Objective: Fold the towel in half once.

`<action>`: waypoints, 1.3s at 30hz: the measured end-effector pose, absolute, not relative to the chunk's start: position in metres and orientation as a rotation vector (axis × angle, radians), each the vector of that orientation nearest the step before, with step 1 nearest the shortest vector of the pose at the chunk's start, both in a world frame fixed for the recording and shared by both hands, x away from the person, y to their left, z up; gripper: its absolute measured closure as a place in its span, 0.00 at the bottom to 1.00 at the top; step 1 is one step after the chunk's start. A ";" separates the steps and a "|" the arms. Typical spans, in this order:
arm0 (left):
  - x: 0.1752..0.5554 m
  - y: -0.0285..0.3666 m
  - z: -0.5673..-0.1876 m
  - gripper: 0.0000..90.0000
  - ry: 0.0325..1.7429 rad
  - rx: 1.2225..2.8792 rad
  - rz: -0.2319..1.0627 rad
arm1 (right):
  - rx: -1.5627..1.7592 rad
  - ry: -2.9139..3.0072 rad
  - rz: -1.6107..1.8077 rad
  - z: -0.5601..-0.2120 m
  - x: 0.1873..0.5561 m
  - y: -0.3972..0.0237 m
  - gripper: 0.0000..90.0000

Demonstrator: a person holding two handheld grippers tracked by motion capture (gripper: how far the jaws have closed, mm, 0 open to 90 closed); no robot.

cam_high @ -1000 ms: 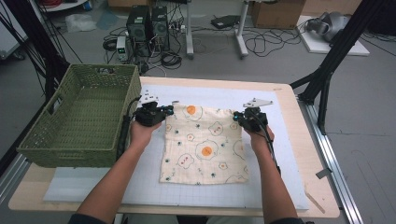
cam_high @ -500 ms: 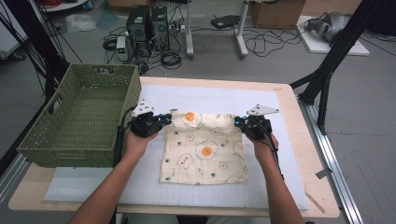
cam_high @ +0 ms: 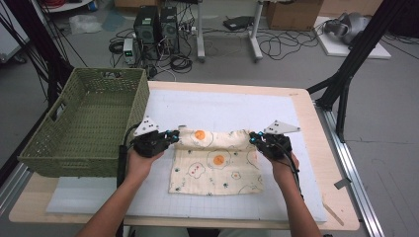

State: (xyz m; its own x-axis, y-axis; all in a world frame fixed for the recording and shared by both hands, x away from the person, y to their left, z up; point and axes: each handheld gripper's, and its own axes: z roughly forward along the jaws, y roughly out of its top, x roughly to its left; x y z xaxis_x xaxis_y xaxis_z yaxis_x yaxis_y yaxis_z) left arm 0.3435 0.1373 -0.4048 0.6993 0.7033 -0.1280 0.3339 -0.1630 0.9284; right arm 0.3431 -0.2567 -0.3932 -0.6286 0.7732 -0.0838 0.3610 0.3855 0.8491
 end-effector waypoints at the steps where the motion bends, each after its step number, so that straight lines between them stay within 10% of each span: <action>1: 0.342 0.137 -0.405 0.96 0.821 1.763 0.398 | 0.970 2.180 1.156 -0.393 0.341 -0.257 0.96; 39: 0.299 0.144 -0.443 0.96 0.813 1.881 0.267 | 0.963 2.312 1.194 -0.430 0.291 -0.271 0.95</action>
